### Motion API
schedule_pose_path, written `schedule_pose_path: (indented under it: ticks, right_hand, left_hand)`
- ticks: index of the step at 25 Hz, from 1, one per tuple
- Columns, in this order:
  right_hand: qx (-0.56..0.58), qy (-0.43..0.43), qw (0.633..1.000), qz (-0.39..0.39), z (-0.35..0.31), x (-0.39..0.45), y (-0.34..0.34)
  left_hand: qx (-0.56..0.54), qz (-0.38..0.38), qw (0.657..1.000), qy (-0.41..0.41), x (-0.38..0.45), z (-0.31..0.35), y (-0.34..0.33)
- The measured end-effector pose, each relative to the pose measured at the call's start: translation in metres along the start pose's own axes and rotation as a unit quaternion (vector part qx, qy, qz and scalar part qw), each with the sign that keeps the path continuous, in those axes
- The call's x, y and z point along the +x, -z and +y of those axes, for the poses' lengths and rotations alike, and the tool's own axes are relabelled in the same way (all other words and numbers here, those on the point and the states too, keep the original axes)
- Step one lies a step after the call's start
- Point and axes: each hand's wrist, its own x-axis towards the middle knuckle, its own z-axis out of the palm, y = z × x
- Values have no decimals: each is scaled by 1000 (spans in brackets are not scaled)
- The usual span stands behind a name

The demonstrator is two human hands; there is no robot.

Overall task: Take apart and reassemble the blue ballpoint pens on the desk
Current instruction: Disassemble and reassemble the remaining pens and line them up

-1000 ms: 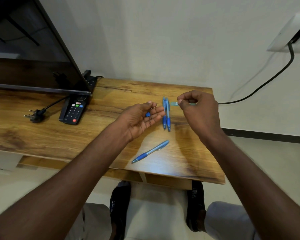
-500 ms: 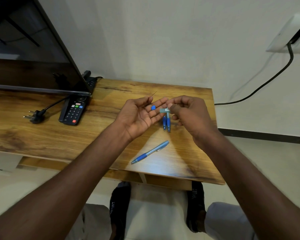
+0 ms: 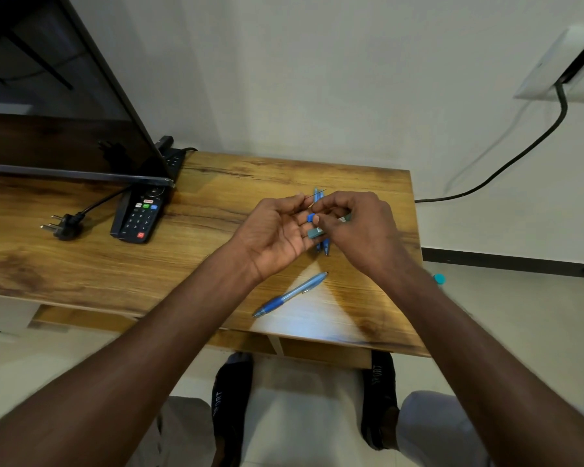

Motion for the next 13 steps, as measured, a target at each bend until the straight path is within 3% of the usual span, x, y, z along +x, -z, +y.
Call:
schedule_pose_path:
  ticks: [9,13]
  right_hand:
    - [-26,-7,1000,-2,1,1,1]
    - [50,-51,997,-17,6,6,6]
  left_hand:
    - [33,-11,999,8,5,-5,2]
    - [37,4,999,-8,5,3,6]
